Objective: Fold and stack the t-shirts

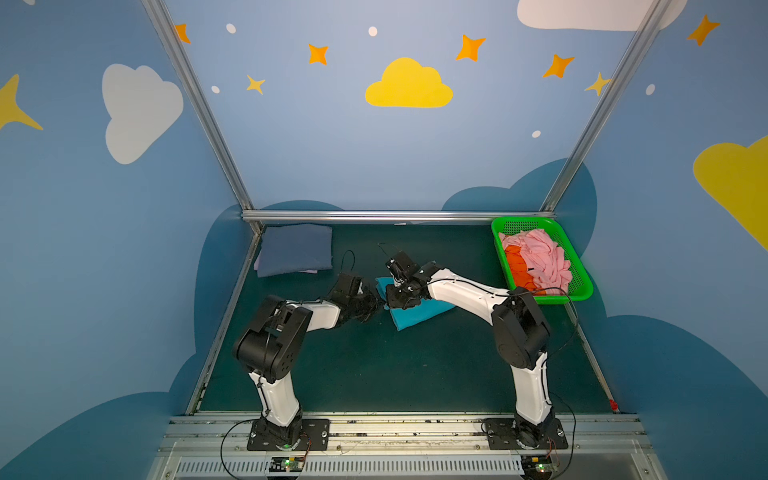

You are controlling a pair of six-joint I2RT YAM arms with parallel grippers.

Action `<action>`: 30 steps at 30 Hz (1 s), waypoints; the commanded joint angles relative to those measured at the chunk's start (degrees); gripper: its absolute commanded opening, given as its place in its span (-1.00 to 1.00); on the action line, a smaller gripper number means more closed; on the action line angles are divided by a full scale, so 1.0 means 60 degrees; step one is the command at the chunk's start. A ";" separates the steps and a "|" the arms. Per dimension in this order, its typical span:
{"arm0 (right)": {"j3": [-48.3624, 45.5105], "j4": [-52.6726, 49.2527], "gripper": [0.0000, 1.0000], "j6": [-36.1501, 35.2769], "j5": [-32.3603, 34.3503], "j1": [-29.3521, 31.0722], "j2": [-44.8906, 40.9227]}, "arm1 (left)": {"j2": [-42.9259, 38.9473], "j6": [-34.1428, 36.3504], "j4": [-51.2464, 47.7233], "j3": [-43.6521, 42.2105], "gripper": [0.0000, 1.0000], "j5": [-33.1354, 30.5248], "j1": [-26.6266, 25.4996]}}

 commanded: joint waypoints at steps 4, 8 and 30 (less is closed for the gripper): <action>0.0632 -0.0191 -0.22 -0.0056 -0.0019 -0.0066 0.0623 | 0.0034 -0.0055 0.0201 -0.0304 -0.92 0.0106 -0.0023; 0.0946 -0.0215 -0.08 0.0030 -0.0048 -0.0088 0.0898 | 0.0172 -0.0160 0.0404 -0.0370 -0.92 0.0170 -0.0128; 0.1499 0.0067 -1.00 0.0611 -0.1170 -0.0535 0.0463 | 0.0165 -0.0456 0.0496 -0.0357 -0.91 0.0030 -0.1008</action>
